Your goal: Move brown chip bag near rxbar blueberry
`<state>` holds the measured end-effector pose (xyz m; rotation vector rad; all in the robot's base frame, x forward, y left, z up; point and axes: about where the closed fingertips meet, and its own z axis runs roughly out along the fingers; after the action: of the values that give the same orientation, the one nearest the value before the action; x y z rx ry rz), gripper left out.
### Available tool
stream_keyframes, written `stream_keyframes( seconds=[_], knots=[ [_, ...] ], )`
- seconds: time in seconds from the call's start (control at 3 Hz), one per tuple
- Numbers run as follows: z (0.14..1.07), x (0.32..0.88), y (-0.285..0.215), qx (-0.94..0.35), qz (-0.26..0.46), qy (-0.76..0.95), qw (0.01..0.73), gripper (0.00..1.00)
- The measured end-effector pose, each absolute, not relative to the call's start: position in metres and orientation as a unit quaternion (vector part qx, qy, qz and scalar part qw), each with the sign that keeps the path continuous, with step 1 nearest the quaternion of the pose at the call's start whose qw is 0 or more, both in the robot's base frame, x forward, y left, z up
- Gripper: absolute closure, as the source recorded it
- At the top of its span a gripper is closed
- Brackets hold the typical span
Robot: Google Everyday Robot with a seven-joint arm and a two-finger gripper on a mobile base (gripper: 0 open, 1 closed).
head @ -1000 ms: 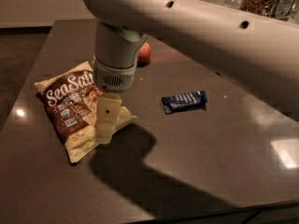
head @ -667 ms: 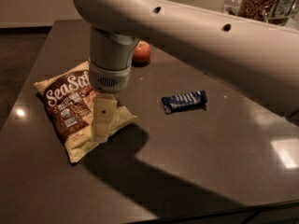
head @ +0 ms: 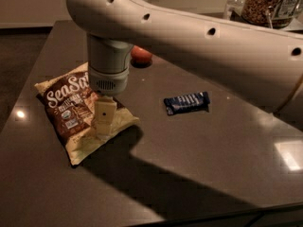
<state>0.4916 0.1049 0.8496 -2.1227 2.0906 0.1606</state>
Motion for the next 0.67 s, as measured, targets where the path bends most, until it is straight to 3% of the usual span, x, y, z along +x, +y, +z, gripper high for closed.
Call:
stream_keyframes(
  seconds=[0.33,0.67],
  knots=[
    [0.853,0.496,0.099,-0.709,0.039,0.699,0.078,0.41],
    [0.869,0.502,0.087,-0.704,0.021,0.705,0.084,0.71]
  ],
)
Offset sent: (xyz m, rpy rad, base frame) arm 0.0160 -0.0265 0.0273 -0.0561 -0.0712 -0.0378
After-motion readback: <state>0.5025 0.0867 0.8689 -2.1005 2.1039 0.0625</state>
